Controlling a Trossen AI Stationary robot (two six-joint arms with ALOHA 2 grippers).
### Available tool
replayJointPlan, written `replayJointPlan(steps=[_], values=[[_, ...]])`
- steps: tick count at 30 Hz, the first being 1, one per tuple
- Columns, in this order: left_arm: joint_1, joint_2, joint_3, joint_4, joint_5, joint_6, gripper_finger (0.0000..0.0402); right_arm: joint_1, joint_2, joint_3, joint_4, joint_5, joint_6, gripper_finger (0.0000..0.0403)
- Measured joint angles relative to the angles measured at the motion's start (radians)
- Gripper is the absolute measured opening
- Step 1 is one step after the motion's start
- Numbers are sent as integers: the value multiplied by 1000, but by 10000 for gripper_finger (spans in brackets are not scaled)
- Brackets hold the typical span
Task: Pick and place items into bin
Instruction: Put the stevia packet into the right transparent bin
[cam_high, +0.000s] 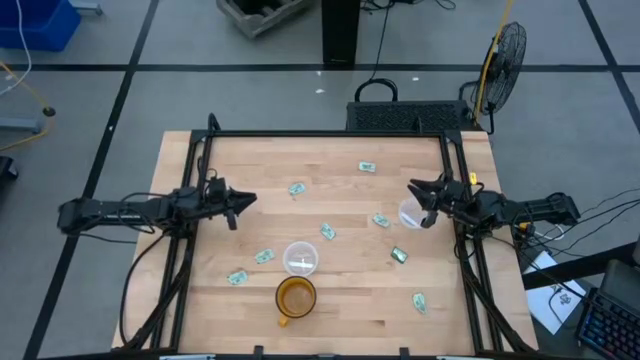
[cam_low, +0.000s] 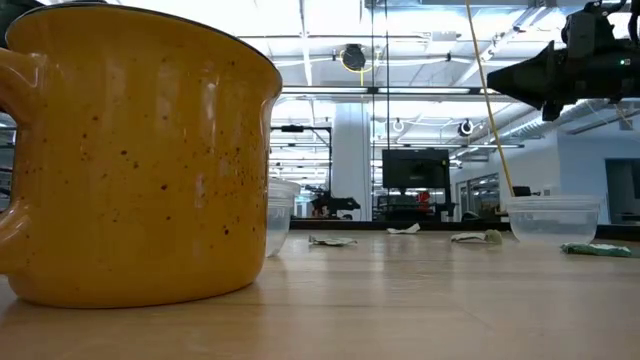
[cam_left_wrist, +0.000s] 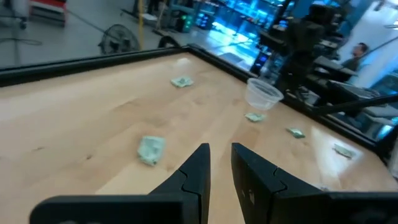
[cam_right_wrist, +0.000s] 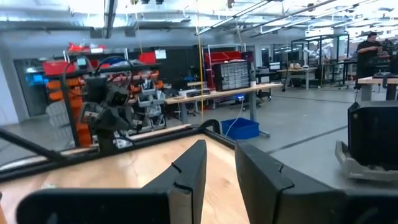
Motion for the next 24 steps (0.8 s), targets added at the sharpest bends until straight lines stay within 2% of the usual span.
replayJointPlan(steps=[7, 9, 11, 15, 21, 24], values=[[99, 57, 1, 5, -41, -8, 69, -21, 53, 70, 6, 0, -68, 77], [133, 74, 12, -4, -17, -8, 69, -41, 90, 122, 19, 1, -87, 77], [167, 96, 24, 3, 49, -8, 69, -64, 150, 175, -5, 0, -89, 77], [232, 152, 70, 3, 148, 14, 69, -128, 322, 306, -99, 0, -98, 77], [304, 261, 170, 3, 151, 101, 69, -316, 655, 495, -146, -21, -130, 77], [322, 314, 212, -1, 153, 116, 69, -449, 816, 604, -226, -195, -100, 77]])
